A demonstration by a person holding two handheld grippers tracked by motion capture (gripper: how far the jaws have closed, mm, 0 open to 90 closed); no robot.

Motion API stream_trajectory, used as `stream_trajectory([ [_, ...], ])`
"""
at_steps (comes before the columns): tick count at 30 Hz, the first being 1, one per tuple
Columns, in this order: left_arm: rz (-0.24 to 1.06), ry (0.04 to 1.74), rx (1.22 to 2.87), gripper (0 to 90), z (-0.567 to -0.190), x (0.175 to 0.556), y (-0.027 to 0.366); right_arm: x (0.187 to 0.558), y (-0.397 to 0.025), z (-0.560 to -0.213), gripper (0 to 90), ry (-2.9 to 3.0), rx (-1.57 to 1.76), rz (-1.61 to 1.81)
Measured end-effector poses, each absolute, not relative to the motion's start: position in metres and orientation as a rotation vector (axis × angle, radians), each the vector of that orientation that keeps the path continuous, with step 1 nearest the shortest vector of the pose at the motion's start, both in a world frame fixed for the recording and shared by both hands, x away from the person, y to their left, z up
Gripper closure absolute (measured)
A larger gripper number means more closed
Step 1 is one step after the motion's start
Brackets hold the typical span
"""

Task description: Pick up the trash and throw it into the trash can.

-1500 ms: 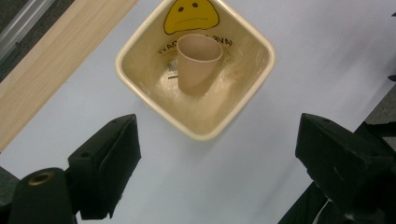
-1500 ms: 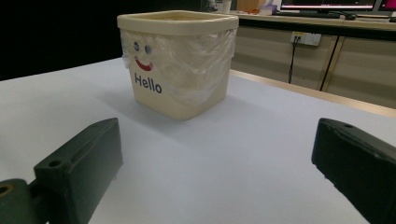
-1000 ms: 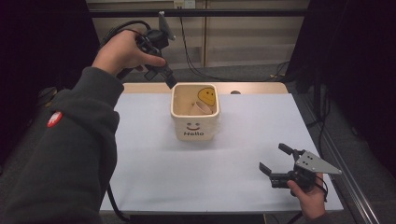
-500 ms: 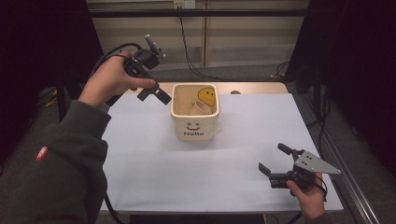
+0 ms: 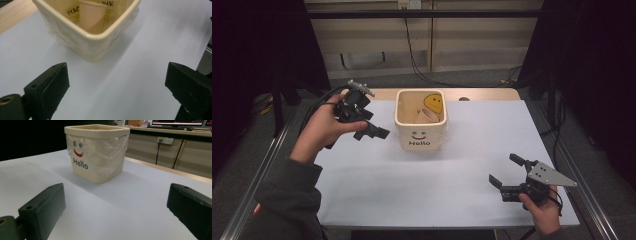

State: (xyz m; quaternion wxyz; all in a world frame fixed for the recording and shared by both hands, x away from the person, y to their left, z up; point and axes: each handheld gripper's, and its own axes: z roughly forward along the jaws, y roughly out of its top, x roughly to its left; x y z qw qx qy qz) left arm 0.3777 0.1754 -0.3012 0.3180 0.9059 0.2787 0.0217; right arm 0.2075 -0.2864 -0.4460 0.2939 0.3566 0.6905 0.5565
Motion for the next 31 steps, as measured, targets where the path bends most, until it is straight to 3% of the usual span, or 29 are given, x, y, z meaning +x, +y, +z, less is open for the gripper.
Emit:
stream_trajectory([
  [7,0.058,0.761,2.237,4.2,-0.345,0.356,0.194,0.207,-0.286,-0.446,1.4,1.838,0.949,1.486],
  [21,0.246,0.709,1.980,3.0,-0.419,0.306,0.233,0.207,-0.287,-0.446,1.4,1.829,0.955,1.481],
  [31,0.284,0.686,1.843,2.4,-0.430,0.291,0.248,0.207,-0.287,-0.445,1.4,1.832,0.942,1.481],
])
